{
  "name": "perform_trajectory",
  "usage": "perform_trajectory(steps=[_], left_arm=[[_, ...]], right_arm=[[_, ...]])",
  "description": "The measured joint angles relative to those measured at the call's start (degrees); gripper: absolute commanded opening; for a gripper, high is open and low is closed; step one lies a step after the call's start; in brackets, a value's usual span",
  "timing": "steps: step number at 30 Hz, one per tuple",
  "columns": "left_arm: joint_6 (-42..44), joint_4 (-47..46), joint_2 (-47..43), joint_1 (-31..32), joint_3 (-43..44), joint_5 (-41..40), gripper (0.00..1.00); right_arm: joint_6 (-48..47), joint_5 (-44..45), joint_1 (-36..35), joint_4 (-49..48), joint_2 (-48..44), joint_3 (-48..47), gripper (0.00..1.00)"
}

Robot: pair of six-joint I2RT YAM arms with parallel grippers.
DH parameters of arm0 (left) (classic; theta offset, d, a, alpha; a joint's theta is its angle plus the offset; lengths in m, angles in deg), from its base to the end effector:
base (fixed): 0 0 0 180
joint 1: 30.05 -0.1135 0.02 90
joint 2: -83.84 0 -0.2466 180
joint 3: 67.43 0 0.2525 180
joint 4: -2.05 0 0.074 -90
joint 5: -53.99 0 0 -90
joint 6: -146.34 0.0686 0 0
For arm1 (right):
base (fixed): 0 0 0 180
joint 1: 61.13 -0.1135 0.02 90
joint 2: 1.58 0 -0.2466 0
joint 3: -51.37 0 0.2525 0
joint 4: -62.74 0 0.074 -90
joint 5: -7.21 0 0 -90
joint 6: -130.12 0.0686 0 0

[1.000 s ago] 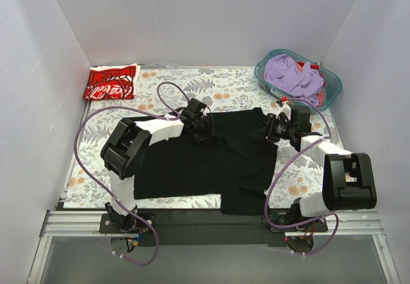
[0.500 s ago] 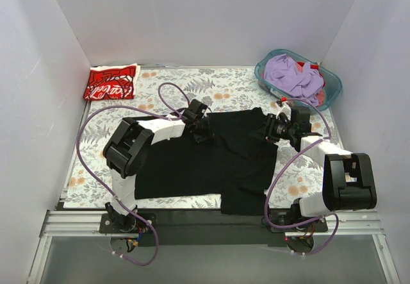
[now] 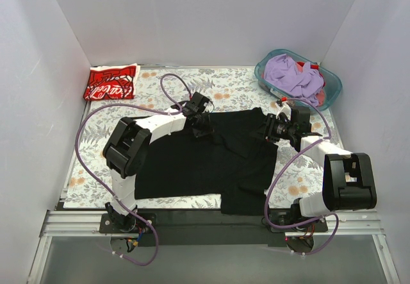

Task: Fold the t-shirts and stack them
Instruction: Fold the tshirt

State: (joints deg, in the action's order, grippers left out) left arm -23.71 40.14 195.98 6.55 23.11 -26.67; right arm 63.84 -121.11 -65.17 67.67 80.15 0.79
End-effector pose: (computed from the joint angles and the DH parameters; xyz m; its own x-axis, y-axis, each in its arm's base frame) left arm 0.3299 -0.2589 0.1266 -0.7640 -0.6432 0.0508 -0.5696 0.6354 -0.5213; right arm 0.3002 0.0638 0.1516 -0.7611 0.2626 -0.5930 -0.2719 0.7009 0.6594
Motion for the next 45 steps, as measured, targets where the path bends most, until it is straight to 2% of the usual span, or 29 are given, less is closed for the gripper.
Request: perform_trajectory(steps=[5,8,11,12,13,16,20,23,26,29,32,35,38,45], left_arm=[[1.6,2.6,0.0,-0.1,2.2,-0.3,0.05],[1.9,3.4,0.1,-0.1,2.4,0.1,0.11],[2.6,4.6,0.1,-0.1,2.4,0.0,0.32],[2.7,5.0,0.1,-0.1,2.4,-0.2,0.43],[3.0,5.5,0.1,-0.1,2.5,-0.4,0.49],[2.8,6.5,0.0,-0.1,2.9,-1.5,0.59],[2.6,6.8,-2.0,-1.0,2.6,-3.5,0.58],[1.8,4.9,-7.3,-4.1,-0.9,-5.4,0.57],[1.0,1.9,-14.1,-12.2,-5.8,-6.4,0.56],[0.5,-0.9,-16.8,-22.1,-9.0,-8.0,0.55],[0.3,-3.0,-16.0,-28.6,-11.9,-8.1,0.55],[0.1,-3.5,-13.3,-32.0,-14.1,-7.1,0.55],[-0.4,-4.0,-9.6,-34.3,-15.3,-6.3,0.55],[-0.7,-5.6,-8.0,-37.7,-14.4,-2.4,0.54]], right_arm=[[0.0,0.0,0.0,-0.1,0.5,0.0,0.42],[0.0,0.3,0.0,-0.2,1.2,-0.1,0.42],[0.0,0.7,0.0,-0.1,2.4,-0.9,0.42],[0.0,0.9,0.0,-0.1,2.7,-1.4,0.42],[-0.1,1.2,0.0,-0.1,3.0,-2.1,0.42],[0.0,2.7,0.0,-0.2,3.8,-4.2,0.42],[1.0,5.7,0.0,-2.4,5.8,-7.6,0.41],[3.4,8.0,0.0,-5.5,8.2,-9.5,0.41],[7.2,9.6,0.0,-9.7,11.7,-11.0,0.41],[10.6,10.6,0.0,-14.1,15.6,-11.9,0.42],[13.4,11.3,0.0,-17.4,19.7,-12.5,0.43],[15.3,12.4,0.0,-19.8,23.5,-12.8,0.43],[16.9,14.5,0.3,-20.6,25.8,-12.7,0.43],[20.2,19.0,3.2,-23.1,27.5,-11.8,0.42]])
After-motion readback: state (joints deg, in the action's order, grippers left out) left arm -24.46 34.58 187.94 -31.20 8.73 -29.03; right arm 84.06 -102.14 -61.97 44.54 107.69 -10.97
